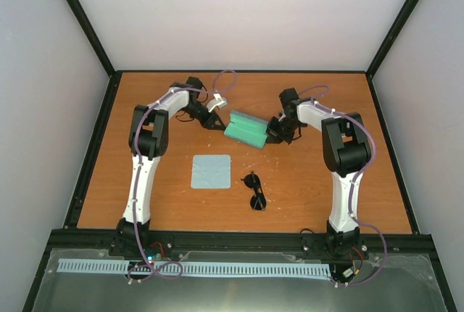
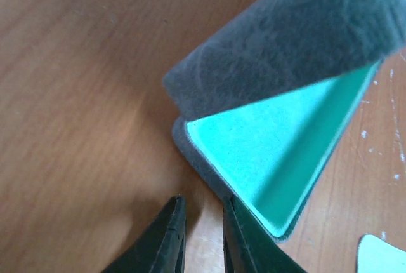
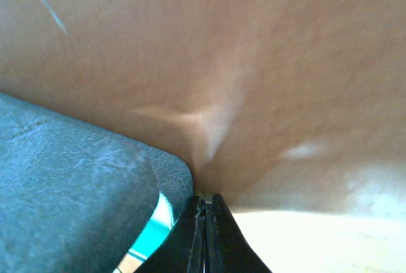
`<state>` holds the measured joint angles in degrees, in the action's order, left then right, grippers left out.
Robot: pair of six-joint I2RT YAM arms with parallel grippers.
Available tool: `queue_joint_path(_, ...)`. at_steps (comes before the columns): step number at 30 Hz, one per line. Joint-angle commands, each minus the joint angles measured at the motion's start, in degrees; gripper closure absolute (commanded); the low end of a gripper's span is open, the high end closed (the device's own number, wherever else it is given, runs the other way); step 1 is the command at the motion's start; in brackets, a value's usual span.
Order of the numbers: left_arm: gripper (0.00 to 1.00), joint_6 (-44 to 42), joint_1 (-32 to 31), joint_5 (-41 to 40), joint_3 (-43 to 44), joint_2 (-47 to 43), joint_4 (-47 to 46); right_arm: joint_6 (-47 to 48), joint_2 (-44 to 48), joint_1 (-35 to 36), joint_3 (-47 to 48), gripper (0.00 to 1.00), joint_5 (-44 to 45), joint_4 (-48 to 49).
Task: Organize the sunglasses
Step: Adjust the sunglasses case at the center of the board.
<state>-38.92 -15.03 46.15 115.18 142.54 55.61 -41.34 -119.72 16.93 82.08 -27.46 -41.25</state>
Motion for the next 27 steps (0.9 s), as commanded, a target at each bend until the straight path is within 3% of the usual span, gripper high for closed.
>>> queue_joint_path(1,0.80,1.9,-2.7,3.8,-1.9,-0.2,3.7,2.3,-4.4,-0.4,4.8,0.97,1.4,4.1)
queue_joint_path(10,0.77,6.2,-3.1,4.9,0.2,-0.2,0.3,5.6,-9.7,-2.7,13.1,0.97,2.0,1.4)
queue_joint_path(15,0.71,8.5,-3.0,4.8,1.9,0.0,-1.9,7.2,-12.1,-2.9,16.7,0.97,2.0,-0.7)
queue_joint_path(20,0.66,7.9,-2.0,1.5,2.4,-0.3,-0.2,9.0,-7.8,-2.9,13.5,0.96,4.7,-3.8)
queue_joint_path(27,0.57,7.0,1.0,-2.6,-0.9,-3.7,0.2,10.9,10.4,-2.2,4.0,0.70,10.8,-13.3)
